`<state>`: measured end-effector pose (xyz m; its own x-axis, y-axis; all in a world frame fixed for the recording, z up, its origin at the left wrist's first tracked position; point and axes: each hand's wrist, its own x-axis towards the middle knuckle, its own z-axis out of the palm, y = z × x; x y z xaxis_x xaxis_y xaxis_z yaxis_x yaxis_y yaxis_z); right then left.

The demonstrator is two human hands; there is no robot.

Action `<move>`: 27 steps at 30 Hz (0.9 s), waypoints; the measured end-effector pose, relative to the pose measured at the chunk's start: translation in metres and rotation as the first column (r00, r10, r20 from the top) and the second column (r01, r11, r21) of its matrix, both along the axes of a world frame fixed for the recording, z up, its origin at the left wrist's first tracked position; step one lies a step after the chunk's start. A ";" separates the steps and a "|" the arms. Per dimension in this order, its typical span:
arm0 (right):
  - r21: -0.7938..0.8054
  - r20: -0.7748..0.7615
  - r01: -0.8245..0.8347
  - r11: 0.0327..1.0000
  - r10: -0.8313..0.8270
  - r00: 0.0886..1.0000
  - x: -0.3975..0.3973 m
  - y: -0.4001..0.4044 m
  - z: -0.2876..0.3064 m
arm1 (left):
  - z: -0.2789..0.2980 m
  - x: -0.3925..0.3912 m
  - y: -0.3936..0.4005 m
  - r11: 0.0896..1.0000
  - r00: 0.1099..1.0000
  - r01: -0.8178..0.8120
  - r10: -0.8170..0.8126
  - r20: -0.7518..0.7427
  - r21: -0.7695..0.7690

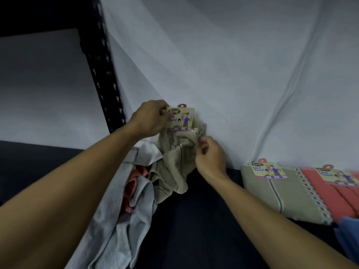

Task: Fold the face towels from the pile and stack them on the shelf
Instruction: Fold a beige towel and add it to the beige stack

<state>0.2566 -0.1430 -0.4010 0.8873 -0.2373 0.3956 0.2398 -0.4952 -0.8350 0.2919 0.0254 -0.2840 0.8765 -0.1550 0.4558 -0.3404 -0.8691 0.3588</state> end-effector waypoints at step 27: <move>-0.378 0.106 0.023 0.926 0.019 0.994 -0.168 -0.013 0.147 | 0.103 -0.173 -0.067 0.711 0.933 -0.157 -0.122 -0.340 -0.685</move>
